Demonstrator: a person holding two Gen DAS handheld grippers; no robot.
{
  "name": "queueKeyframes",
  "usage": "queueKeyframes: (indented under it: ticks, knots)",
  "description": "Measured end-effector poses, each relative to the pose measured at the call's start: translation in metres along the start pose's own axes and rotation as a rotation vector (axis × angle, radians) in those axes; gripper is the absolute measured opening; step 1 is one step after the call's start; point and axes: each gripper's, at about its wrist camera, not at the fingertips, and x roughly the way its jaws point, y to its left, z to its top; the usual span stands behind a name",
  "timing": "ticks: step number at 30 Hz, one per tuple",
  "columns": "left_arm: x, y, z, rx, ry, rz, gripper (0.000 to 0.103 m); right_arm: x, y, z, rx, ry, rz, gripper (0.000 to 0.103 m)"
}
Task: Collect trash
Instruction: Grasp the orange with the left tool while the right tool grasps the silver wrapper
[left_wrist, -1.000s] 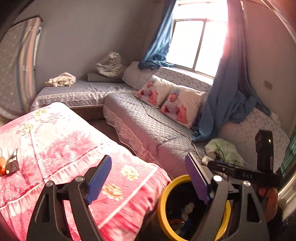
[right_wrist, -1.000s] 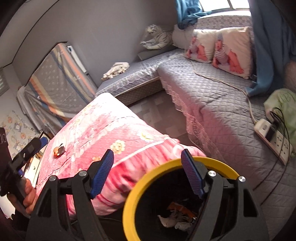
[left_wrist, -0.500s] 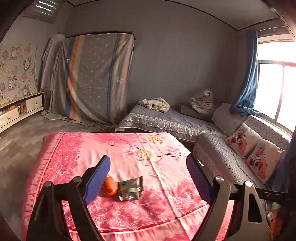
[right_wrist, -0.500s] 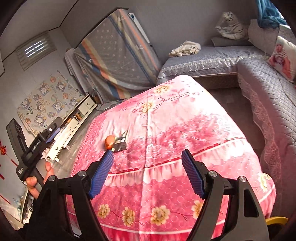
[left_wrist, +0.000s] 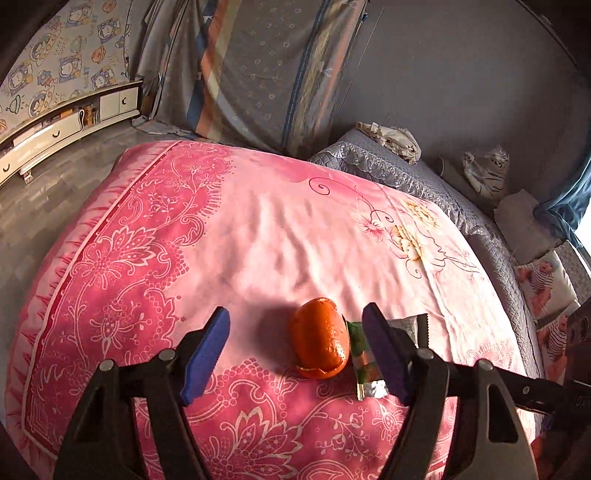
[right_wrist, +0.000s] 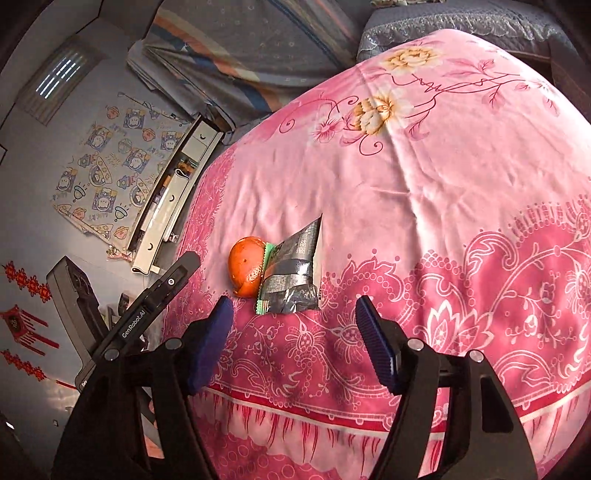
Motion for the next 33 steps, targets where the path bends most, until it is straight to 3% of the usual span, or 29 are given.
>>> queueKeyframes:
  ticks: [3, 12, 22, 27, 33]
  knots:
    - [0.012, 0.000, -0.001, -0.038, 0.028, -0.010, 0.070, 0.012, -0.006, 0.001, 0.019, 0.017, 0.001, 0.065]
    - [0.046, 0.007, -0.010, -0.130, 0.114, -0.061, 0.056, 0.033, -0.008, 0.008, 0.033, 0.049, 0.013, 0.060]
    - [0.058, 0.002, -0.006, -0.154, 0.128, -0.112, 0.040, 0.059, -0.005, 0.020, 0.041, 0.088, 0.019, 0.050]
    - [0.061, 0.001, -0.006, -0.147, 0.123, -0.125, 0.034, 0.063, -0.007, 0.021, 0.048, 0.090, 0.013, 0.026]
    - [0.062, -0.001, -0.007, -0.141, 0.119, -0.130, 0.030, 0.062, -0.011, 0.024, 0.044, 0.078, -0.008, 0.011]
